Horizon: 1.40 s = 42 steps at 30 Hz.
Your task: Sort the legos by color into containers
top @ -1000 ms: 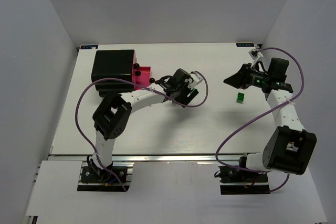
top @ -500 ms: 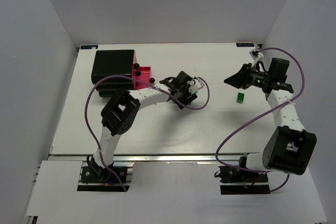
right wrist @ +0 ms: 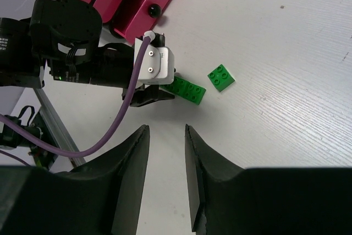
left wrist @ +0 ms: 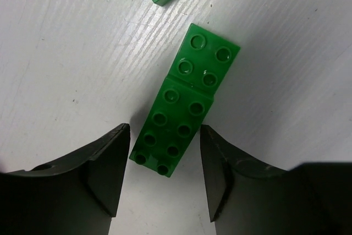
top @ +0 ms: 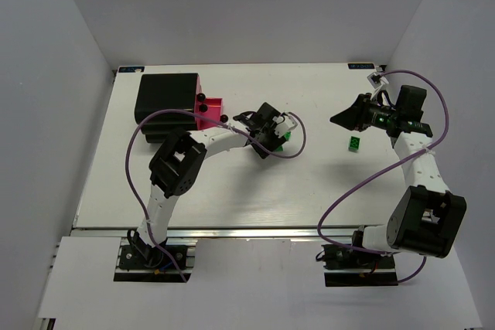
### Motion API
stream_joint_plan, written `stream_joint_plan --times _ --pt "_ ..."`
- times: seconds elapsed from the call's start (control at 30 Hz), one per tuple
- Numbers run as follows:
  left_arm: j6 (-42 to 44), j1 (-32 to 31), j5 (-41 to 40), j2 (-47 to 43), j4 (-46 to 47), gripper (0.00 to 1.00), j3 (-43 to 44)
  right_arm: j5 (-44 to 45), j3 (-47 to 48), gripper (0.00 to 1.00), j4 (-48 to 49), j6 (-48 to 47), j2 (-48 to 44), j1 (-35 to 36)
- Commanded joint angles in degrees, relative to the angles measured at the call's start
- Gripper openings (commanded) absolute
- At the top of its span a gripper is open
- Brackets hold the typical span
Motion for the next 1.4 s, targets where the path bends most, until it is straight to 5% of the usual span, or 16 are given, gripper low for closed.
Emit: stream_joint_plan --times 0.0,0.6,1.13,1.33,1.37 --pt "-1.3 0.2 3.3 -1.0 -1.8 0.67 1.5 -1.7 1.6 0.38 0.5 0.3 -0.1 -0.4" --pt "-1.6 0.7 6.2 -2.6 -4.0 0.7 -1.0 -2.2 1.5 0.38 0.5 0.6 -0.1 -0.5" --pt "-3.2 0.7 5.8 -4.4 -5.1 0.58 -2.9 -2.5 1.5 0.38 0.7 0.9 -0.2 -0.6" --pt "-4.5 0.7 7.5 -5.1 -5.0 0.3 -3.5 -3.4 1.3 0.38 0.7 0.9 -0.2 -0.6" --pt "-5.1 0.7 8.4 -5.7 -4.7 0.28 -3.6 -3.9 1.4 0.46 0.7 0.7 -0.1 -0.5"
